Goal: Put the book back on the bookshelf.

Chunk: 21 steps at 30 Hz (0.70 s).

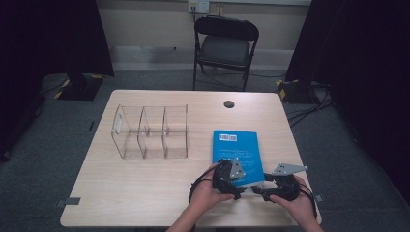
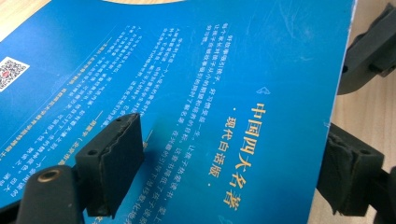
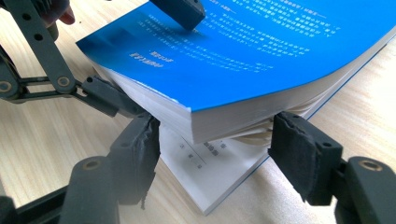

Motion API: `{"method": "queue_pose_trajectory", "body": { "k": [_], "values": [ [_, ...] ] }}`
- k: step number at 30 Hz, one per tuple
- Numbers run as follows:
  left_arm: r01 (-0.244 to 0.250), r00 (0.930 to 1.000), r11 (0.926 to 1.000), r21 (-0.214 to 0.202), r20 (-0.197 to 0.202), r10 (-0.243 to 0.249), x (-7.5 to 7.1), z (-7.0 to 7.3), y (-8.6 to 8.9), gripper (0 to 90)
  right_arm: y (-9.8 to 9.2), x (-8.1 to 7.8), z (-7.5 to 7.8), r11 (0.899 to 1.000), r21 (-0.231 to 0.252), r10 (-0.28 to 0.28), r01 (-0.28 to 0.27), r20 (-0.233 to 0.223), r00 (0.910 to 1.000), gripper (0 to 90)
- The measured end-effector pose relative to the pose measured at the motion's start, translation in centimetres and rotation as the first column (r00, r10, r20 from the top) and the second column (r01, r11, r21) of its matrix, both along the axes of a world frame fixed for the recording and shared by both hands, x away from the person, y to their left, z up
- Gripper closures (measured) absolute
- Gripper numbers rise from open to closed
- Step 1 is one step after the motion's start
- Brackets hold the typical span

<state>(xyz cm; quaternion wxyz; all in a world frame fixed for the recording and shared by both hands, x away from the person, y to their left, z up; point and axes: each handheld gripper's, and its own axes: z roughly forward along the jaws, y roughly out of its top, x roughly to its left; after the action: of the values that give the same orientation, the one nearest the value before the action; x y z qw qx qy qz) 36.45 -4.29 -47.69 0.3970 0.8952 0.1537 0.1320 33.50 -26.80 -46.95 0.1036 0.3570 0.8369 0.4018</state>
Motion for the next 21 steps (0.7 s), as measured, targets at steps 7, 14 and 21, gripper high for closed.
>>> {"method": "queue_pose_trajectory", "body": {
  "k": [7,14,21],
  "values": [
    [0.008,0.9999,1.0,0.003,-0.011,-0.008,0.0,0.2,0.1,19.8,-0.2,0.0,-0.4,1.0,-0.009,0.021,-0.021,0.015,0.9997,25.5],
    [0.012,0.9998,0.9999,-0.001,-0.015,-0.012,0.0,0.2,0.2,20.7,-0.7,-0.1,-1.3,0.999,-0.026,0.027,-0.027,-0.007,0.9996,20.0],
    [0.009,0.9998,1.0,-0.001,-0.017,-0.01,0.0,0.2,0.2,20.6,-0.8,0.0,-1.4,0.999,-0.046,0.027,-0.025,0.043,0.9987,19.6]
  ]
}}
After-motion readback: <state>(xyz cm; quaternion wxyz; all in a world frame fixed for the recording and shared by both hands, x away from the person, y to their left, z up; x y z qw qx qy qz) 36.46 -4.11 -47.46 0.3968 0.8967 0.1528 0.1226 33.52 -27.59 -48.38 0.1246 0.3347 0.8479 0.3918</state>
